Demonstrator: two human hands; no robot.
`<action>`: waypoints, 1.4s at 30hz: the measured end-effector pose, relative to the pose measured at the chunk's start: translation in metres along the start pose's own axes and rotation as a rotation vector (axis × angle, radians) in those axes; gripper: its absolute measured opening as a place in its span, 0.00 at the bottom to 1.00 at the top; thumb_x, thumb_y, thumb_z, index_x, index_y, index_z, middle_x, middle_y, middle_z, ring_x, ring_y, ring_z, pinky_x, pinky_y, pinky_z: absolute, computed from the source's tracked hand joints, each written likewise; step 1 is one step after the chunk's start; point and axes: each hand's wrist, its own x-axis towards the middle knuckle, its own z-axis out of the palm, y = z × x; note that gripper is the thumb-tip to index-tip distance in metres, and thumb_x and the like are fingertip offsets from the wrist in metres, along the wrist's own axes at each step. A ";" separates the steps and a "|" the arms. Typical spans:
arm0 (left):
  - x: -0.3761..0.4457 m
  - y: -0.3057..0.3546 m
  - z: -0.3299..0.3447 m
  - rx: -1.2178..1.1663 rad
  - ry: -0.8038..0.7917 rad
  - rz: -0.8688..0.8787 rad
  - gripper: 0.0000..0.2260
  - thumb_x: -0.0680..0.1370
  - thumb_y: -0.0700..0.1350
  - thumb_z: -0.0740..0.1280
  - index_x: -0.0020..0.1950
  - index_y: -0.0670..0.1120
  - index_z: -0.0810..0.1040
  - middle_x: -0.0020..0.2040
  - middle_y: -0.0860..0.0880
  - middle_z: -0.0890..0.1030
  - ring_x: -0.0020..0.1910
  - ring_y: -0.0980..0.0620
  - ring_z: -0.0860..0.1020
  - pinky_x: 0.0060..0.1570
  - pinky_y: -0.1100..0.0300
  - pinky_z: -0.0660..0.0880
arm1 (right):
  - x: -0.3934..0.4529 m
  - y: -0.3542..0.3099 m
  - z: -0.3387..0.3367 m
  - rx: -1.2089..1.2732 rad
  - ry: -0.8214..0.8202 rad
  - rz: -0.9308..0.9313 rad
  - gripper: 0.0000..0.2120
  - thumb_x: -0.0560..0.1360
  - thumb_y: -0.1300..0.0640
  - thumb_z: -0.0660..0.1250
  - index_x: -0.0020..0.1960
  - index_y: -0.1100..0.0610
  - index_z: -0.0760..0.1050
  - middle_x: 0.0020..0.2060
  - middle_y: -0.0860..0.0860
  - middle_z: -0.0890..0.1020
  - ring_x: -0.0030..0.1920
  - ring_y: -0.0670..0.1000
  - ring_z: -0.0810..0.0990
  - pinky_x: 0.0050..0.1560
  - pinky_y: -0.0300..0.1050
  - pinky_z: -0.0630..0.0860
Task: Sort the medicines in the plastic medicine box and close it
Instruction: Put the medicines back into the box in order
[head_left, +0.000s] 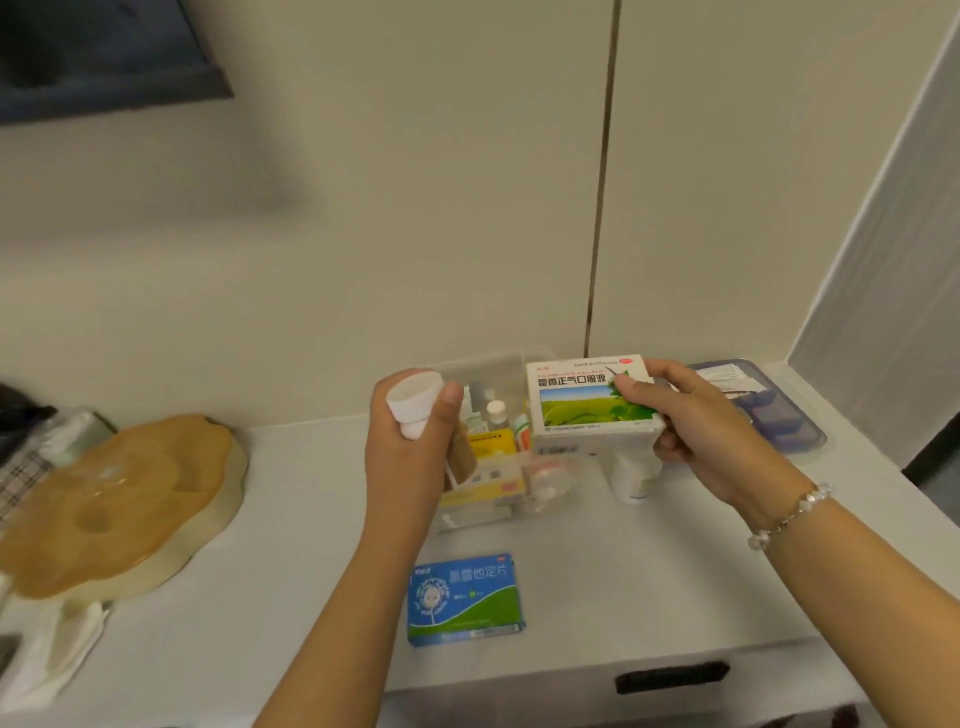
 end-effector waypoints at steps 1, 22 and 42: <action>0.002 -0.002 -0.003 -0.010 0.023 -0.002 0.12 0.67 0.61 0.64 0.47 0.59 0.72 0.36 0.63 0.80 0.37 0.70 0.77 0.32 0.78 0.70 | 0.003 0.000 0.008 0.009 0.008 -0.010 0.16 0.69 0.50 0.71 0.55 0.53 0.76 0.24 0.47 0.75 0.19 0.43 0.62 0.18 0.34 0.57; 0.038 -0.030 -0.035 -0.207 0.132 -0.236 0.18 0.65 0.69 0.57 0.44 0.58 0.72 0.48 0.46 0.82 0.44 0.48 0.83 0.36 0.57 0.81 | 0.051 0.022 0.125 -0.704 -0.237 -0.043 0.14 0.70 0.44 0.68 0.50 0.49 0.70 0.31 0.45 0.79 0.22 0.38 0.73 0.23 0.32 0.67; 0.034 -0.022 -0.024 -0.130 -0.121 -0.211 0.10 0.78 0.59 0.54 0.55 0.66 0.71 0.51 0.61 0.79 0.46 0.65 0.80 0.38 0.71 0.76 | 0.039 0.007 0.114 -0.420 -0.154 -0.315 0.10 0.76 0.51 0.61 0.53 0.46 0.79 0.41 0.44 0.82 0.40 0.45 0.79 0.40 0.38 0.73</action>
